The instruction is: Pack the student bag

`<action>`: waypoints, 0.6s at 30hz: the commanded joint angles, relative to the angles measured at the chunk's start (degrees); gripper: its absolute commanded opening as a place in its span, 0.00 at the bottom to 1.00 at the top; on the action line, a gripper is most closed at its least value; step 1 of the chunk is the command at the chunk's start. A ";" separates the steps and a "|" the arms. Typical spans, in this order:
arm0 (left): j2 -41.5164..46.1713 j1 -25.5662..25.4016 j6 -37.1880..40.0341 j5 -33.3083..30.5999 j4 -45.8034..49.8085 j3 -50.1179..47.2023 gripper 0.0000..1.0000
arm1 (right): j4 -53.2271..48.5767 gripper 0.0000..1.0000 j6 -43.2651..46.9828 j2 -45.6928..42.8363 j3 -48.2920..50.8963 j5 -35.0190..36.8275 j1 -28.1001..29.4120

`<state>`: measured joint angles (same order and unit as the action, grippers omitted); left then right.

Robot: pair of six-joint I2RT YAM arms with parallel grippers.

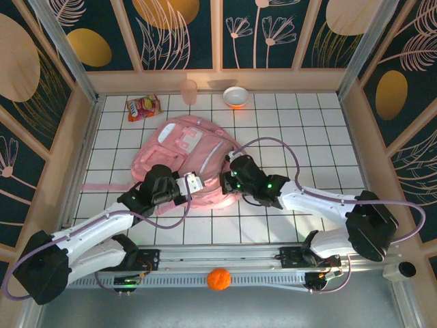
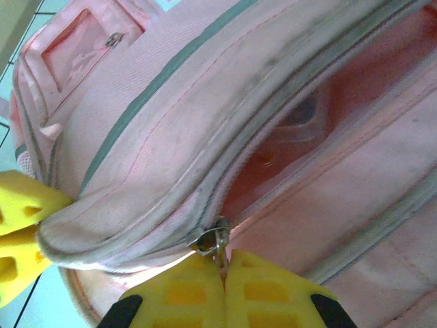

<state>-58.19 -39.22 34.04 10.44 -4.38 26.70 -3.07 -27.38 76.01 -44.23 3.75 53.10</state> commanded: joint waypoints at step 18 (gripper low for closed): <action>7.00 8.66 -0.61 -6.03 17.23 5.03 0.51 | 11.44 0.00 -4.97 5.84 -0.47 -0.53 7.63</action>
<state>-53.19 -31.46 33.43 2.81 9.30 28.82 6.04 -29.89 80.01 -43.44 2.63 59.33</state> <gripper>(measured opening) 0.467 0.045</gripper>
